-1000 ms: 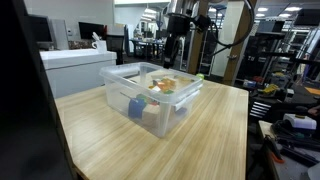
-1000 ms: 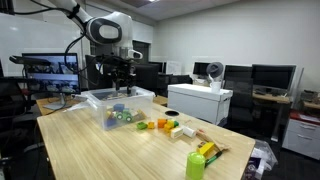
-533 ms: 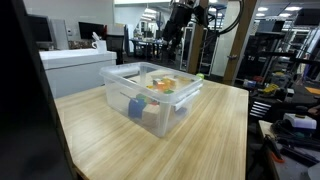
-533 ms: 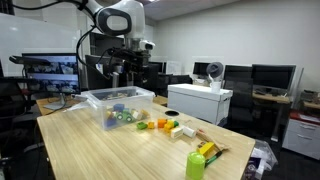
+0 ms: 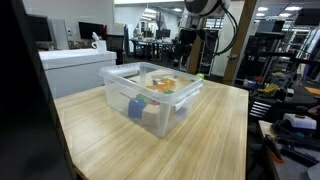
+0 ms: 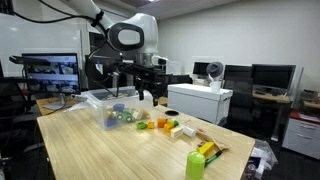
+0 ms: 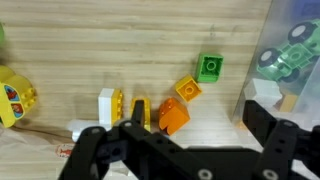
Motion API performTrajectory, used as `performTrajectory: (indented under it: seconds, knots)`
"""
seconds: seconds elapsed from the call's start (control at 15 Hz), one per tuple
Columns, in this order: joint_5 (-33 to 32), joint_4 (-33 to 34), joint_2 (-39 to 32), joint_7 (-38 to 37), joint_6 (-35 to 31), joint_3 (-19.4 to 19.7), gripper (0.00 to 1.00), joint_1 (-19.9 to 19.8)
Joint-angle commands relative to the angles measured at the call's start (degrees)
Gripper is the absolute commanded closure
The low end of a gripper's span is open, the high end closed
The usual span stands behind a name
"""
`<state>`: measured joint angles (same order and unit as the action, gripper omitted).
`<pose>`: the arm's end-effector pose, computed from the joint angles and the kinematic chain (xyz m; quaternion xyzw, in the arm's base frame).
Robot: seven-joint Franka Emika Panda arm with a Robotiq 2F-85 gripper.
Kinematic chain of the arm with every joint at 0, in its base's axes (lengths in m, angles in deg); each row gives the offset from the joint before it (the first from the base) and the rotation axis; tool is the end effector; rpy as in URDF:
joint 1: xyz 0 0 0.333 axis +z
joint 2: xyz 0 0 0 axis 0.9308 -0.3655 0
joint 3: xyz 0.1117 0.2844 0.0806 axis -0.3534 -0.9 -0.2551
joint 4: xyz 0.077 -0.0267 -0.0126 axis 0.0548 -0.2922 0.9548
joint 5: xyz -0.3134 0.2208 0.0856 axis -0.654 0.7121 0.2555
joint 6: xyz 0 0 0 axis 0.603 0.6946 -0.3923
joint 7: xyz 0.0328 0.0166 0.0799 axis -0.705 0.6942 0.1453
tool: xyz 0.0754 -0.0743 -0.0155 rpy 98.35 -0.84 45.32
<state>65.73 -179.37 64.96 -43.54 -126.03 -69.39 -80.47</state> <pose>0.5416 -0.2289 0.3612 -0.9965 0.0573 -0.0587 0.0188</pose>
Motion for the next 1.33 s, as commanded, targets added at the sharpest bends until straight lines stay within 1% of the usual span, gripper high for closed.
performTrajectory:
  seconds: [0.0,0.2,0.47,0.87,1.27]
  knots:
    - [-2.6,-1.5,-1.4,-1.8,-1.0,-1.5,0.00,0.2]
    - [-5.2,-2.9,-2.8,-2.0,-1.3,-2.4,0.00,0.6]
    - [-7.8,-4.1,-4.7,-4.4,-2.9,-2.5,0.00,1.0]
    - [-8.0,-4.3,-7.5,-7.3,-5.9,-4.0,0.00,1.5]
    - [-8.3,-4.0,-9.6,-8.1,-9.0,-4.6,0.00,1.7]
